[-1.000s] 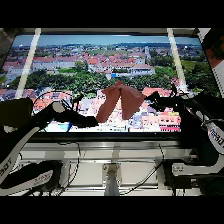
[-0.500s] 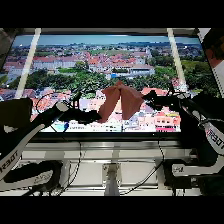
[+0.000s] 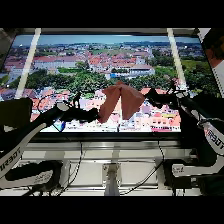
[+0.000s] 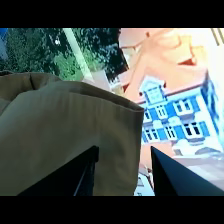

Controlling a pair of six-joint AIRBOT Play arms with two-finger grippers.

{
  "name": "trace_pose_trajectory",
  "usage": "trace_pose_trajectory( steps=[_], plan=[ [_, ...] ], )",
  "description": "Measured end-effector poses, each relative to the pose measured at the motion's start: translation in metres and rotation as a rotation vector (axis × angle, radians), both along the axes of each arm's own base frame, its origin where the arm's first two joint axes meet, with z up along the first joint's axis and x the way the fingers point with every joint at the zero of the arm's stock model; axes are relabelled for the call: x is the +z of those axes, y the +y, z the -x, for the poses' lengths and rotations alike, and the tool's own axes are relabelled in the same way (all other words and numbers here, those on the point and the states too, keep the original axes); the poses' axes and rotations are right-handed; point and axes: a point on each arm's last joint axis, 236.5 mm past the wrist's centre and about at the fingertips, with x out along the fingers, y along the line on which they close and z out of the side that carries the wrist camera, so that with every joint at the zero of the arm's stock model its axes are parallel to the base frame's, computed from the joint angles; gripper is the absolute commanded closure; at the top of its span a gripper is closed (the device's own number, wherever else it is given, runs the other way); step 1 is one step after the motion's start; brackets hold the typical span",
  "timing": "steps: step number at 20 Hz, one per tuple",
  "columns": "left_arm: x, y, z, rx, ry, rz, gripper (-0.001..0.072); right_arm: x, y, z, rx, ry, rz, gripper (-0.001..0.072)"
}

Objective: Fold the clothes and pants, and hang the long-sleeved shirts on hangers.

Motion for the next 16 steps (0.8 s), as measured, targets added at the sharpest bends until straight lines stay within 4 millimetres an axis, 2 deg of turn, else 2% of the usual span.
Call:
trace_pose_trajectory(
  steps=[4,5,7,10,12,14,16],
  plan=[
    [0.000,0.000,0.000,-0.002,-0.003,0.002,0.0697,-0.002,0.004,0.000,0.007,0.001,0.002,0.0343],
    [0.000,-0.001,0.000,-0.002,-0.003,0.003,0.0697,-0.004,0.009,0.002,0.017,0.006,0.002,0.0365],
    [0.000,-0.001,0.000,-0.003,-0.005,0.003,0.0697,-0.008,0.018,0.005,0.041,0.015,0.001,0.0701],
    [0.002,-0.001,-0.002,-0.015,-0.021,0.003,0.0699,-0.006,0.027,0.003,0.066,0.009,0.001,0.0702],
    [0.010,-0.002,-0.007,-0.036,-0.063,0.005,0.0700,0.004,0.029,-0.003,0.084,-0.010,-0.004,0.0703],
    [0.029,-0.002,-0.022,-0.045,-0.138,0.011,0.0700,0.023,0.024,-0.012,0.104,-0.044,-0.009,0.0704],
    [0.061,0.002,-0.043,-0.058,-0.248,0.006,0.0700,0.053,0.011,-0.027,0.108,-0.112,0.003,0.0704]
  ],
)
